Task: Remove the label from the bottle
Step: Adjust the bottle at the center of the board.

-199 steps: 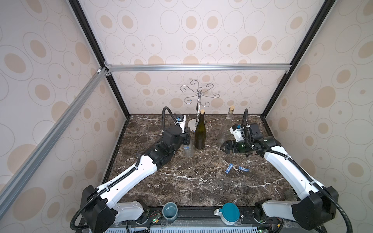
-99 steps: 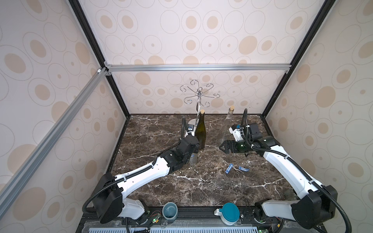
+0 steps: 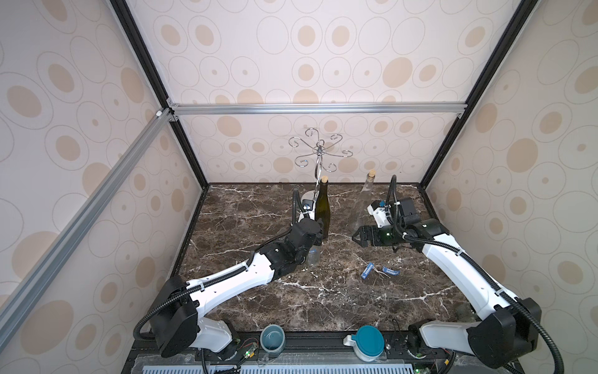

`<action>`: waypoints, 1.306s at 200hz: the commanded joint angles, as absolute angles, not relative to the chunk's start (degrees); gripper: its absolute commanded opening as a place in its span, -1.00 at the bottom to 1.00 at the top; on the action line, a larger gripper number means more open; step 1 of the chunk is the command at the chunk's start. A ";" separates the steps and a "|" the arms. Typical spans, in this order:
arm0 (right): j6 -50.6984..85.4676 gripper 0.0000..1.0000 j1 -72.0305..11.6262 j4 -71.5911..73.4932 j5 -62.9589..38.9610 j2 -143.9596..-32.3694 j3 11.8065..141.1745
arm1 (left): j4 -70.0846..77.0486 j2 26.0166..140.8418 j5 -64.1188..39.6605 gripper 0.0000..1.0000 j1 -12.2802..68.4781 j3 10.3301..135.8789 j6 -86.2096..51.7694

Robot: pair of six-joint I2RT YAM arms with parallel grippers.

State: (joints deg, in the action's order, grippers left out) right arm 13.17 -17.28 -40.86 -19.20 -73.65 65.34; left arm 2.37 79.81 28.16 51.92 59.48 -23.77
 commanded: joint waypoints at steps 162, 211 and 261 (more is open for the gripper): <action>12.43 0.91 -19.34 -36.27 -26.06 -69.75 61.37 | -4.51 68.39 -26.41 1.00 31.98 60.13 -0.44; 14.62 0.88 -22.18 -32.88 -23.84 -68.63 59.06 | -4.37 73.24 -38.71 1.00 28.43 61.17 1.58; 14.82 0.88 -23.02 -32.67 -22.72 -69.32 59.08 | -3.52 75.80 -39.73 0.89 28.30 61.83 2.85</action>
State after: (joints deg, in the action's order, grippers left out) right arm 14.68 -22.63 -33.19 -23.73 -69.54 59.11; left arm -3.92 75.72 -36.97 28.75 59.48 0.19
